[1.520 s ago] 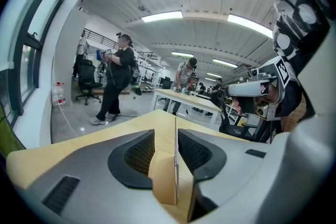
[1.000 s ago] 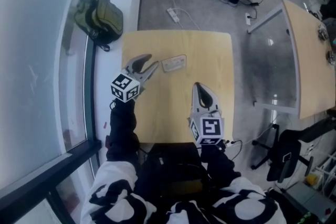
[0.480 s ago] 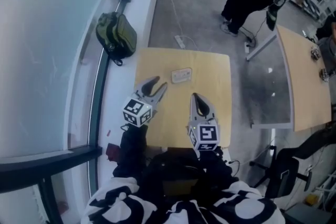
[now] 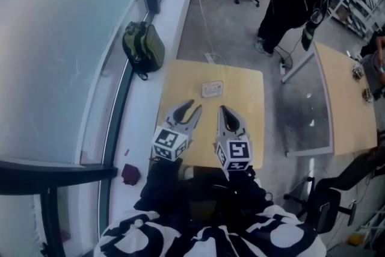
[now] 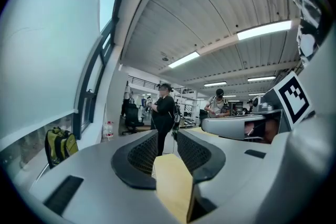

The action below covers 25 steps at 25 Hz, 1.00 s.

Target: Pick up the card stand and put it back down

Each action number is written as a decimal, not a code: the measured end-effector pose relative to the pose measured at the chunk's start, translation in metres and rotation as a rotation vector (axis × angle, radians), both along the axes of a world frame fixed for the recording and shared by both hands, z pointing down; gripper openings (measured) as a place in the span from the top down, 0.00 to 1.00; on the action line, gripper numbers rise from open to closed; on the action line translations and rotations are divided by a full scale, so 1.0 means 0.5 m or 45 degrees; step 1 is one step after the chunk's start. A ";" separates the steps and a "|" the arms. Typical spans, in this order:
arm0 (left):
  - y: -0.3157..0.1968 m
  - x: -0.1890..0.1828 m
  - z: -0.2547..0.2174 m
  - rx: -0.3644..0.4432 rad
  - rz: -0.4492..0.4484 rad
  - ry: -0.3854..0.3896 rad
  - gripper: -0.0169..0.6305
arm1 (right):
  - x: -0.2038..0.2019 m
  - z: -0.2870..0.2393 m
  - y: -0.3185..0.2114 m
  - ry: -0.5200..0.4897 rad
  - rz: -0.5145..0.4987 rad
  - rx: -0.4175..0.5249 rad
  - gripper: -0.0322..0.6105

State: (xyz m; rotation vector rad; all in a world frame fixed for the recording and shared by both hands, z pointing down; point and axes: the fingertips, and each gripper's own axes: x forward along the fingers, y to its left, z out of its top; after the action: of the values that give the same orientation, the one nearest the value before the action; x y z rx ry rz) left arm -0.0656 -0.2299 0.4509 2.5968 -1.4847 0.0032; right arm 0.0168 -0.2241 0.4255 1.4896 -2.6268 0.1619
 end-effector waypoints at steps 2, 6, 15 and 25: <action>0.014 -0.007 -0.014 0.024 -0.046 0.008 0.79 | -0.003 -0.005 0.015 -0.004 -0.010 0.000 0.91; 0.045 -0.012 -0.035 0.071 -0.096 0.015 0.89 | -0.007 -0.011 0.045 0.009 -0.023 0.013 0.91; 0.075 -0.007 -0.084 0.138 -0.144 -0.012 0.96 | -0.010 -0.030 0.092 0.040 -0.032 0.085 0.92; 0.097 -0.002 -0.079 0.114 -0.140 0.012 0.96 | -0.018 -0.035 0.113 0.039 -0.030 0.052 0.92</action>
State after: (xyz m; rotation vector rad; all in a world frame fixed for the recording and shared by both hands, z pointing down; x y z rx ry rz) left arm -0.0666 -0.1816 0.4116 2.5748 -1.6588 -0.0902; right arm 0.0077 -0.1675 0.4079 1.4611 -2.6377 0.0833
